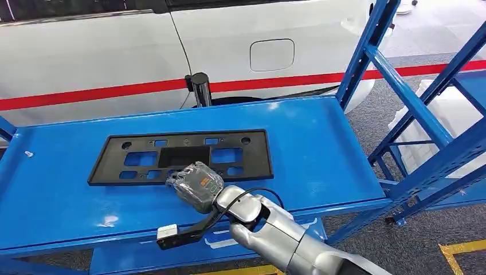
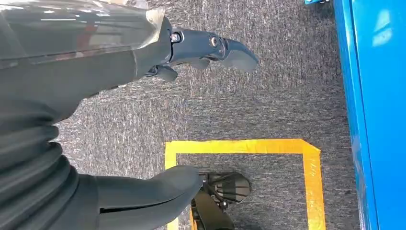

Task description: Take the parts from the cabinet and place them on the table.

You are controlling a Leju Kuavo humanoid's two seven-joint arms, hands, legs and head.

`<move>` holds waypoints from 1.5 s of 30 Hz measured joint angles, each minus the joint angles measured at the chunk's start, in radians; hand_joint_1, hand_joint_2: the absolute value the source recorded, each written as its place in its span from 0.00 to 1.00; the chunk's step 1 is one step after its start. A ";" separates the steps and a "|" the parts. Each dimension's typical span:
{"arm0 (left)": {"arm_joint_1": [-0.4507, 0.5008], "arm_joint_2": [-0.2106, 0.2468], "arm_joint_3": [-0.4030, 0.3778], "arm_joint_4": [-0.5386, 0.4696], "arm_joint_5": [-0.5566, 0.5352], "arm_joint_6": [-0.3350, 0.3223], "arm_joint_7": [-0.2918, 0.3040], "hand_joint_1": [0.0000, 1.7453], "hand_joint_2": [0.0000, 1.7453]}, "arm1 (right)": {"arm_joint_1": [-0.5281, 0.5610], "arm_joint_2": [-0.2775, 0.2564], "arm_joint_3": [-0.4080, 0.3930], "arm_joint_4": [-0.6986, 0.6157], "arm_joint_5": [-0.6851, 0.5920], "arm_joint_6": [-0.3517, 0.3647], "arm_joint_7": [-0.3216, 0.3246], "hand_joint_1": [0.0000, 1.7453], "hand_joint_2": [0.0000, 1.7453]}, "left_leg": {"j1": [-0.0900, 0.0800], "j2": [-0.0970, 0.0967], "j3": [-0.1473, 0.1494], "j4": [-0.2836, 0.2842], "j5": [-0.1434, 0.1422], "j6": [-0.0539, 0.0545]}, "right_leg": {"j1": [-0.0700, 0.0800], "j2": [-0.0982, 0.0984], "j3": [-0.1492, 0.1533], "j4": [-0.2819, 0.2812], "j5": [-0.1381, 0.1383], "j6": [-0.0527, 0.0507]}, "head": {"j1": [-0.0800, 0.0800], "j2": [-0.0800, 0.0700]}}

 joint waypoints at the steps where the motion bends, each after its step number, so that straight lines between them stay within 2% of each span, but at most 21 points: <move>1: 0.000 0.000 0.000 0.000 0.000 0.000 0.000 0.00 1.00 | 0.000 0.001 0.000 0.002 0.000 0.000 0.000 1.00 1.00 | 0.000 0.000 0.000 0.000 0.000 0.000 | 0.000 0.000 0.000 0.000 0.000 0.000 | 0.000 0.000; 6: 0.000 0.000 -0.001 0.000 -0.002 -0.001 0.000 0.00 1.00 | -0.011 0.005 0.000 0.022 -0.003 -0.011 0.025 1.00 1.00 | 0.000 0.000 0.000 0.000 0.000 0.000 | 0.000 0.000 0.000 0.000 0.000 0.000 | 0.000 0.000; 14: 0.003 -0.008 0.000 0.001 0.024 0.008 -0.017 0.00 1.00 | -0.042 0.006 -0.029 0.095 0.000 -0.069 0.045 1.00 1.00 | 0.000 0.000 0.000 0.000 0.000 0.000 | 0.000 0.000 0.001 0.000 0.000 0.000 | 0.000 0.000; 19: 0.017 -0.015 0.003 0.002 0.056 0.022 -0.035 0.00 1.00 | -0.045 -0.005 -0.066 0.092 0.044 -0.133 0.066 1.00 1.00 | 0.000 0.000 0.001 0.000 0.000 0.000 | 0.000 0.000 0.001 0.000 0.000 0.000 | 0.000 0.000; 26: 0.037 -0.021 0.011 0.010 0.072 0.018 -0.065 0.00 1.00 | -0.012 -0.043 -0.116 -0.075 0.097 -0.134 0.081 1.00 1.00 | 0.000 0.000 0.001 0.000 0.000 0.000 | 0.000 0.000 0.000 0.000 0.000 0.000 | 0.000 0.000; 32: 0.038 -0.023 0.011 0.010 0.072 0.018 -0.073 0.00 1.00 | 0.039 -0.077 -0.129 -0.235 0.091 -0.115 0.063 1.00 1.00 | 0.000 0.000 0.000 0.000 0.000 0.000 | 0.000 0.000 0.000 0.000 0.000 0.000 | 0.000 0.000; 45: 0.037 -0.026 0.016 0.010 0.073 0.019 -0.079 0.00 1.00 | 0.102 -0.114 -0.129 -0.386 0.068 -0.088 0.042 1.00 1.00 | 0.000 0.000 0.000 0.000 0.000 0.000 | 0.000 0.000 0.001 0.000 0.000 0.000 | 0.000 0.000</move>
